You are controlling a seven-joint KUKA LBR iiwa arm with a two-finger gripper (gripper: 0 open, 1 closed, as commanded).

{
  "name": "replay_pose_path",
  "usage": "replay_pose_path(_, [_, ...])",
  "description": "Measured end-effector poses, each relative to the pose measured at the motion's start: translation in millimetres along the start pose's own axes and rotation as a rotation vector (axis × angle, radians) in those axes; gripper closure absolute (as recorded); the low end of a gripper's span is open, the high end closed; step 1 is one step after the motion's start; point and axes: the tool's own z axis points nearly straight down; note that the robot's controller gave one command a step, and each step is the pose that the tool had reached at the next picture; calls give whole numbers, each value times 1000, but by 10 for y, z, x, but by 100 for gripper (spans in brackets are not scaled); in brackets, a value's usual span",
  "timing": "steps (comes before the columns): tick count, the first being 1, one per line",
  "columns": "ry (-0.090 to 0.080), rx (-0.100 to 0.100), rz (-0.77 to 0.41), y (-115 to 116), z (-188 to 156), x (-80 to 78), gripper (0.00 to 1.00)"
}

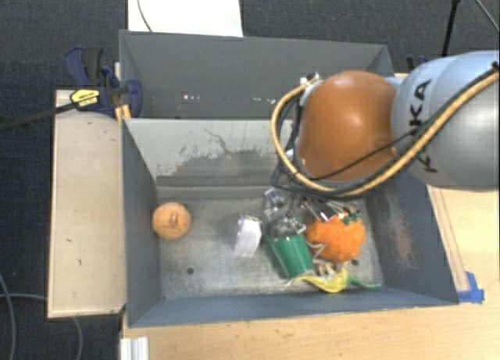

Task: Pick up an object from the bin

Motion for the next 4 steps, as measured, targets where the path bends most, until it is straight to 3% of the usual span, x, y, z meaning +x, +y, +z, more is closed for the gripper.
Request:
replay_pose_path(1, [-9,5,-94,-73,-86,88,100])
replay_pose_path(2, [-2,0,-196,-314,-95,323,100])
replay_pose_path(3, [-1,1,-26,-286,-29,271,0])
replay_pose_path(4, [-1,1,140,-115,26,149,0])
